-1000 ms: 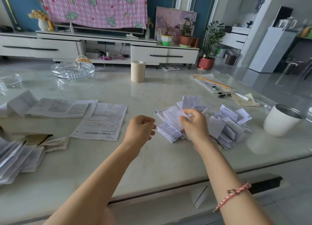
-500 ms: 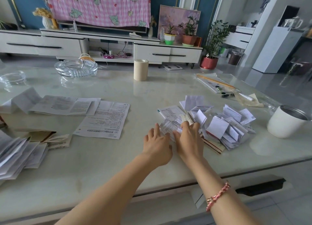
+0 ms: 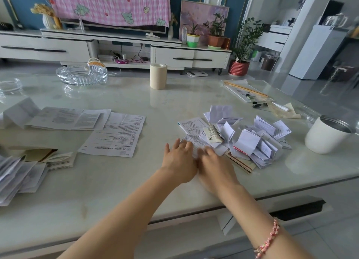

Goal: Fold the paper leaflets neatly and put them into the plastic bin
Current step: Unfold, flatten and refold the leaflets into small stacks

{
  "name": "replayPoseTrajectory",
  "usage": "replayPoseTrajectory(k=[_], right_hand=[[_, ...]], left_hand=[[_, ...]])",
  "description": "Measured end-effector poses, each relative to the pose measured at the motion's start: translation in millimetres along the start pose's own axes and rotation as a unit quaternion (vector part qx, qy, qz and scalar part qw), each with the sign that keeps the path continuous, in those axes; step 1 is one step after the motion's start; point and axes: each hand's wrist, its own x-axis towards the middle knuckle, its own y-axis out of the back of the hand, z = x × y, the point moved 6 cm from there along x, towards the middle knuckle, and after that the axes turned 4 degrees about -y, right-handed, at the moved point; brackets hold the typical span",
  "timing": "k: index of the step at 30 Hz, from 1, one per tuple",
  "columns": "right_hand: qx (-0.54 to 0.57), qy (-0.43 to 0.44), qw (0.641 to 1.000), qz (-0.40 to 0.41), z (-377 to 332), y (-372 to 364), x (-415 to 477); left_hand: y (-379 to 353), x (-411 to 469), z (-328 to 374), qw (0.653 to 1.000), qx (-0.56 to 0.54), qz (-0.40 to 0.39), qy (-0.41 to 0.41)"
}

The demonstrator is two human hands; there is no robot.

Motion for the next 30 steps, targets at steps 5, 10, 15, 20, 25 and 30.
replayPoseTrajectory(k=[5,10,15,20,25,30], right_hand=[[0.086,-0.009,0.996,0.004,10.6,4.6,-4.9],[0.083,-0.039,0.996,0.019,7.6,9.3,1.4],[0.092,-0.075,0.993,0.027,2.8,21.9,9.5],[0.147,-0.124,0.981,0.032,-1.4,38.7,12.5],[0.296,-0.132,0.942,0.092,-18.4,72.9,13.5],[0.351,-0.083,0.930,0.063,-58.4,67.4,26.1]], left_hand=[[1.1,-3.4,-2.9,0.999,-0.023,0.010,-0.025],[3.5,-3.2,-3.2,0.999,-0.019,0.023,-0.034],[4.6,-2.5,1.4,0.999,-0.027,0.032,-0.029],[13.1,-4.3,-1.1,0.994,-0.087,0.060,-0.022],[38.6,-2.1,-51.0,0.987,-0.068,0.124,0.075],[56.0,-32.6,-153.5,0.943,-0.013,0.156,0.294]])
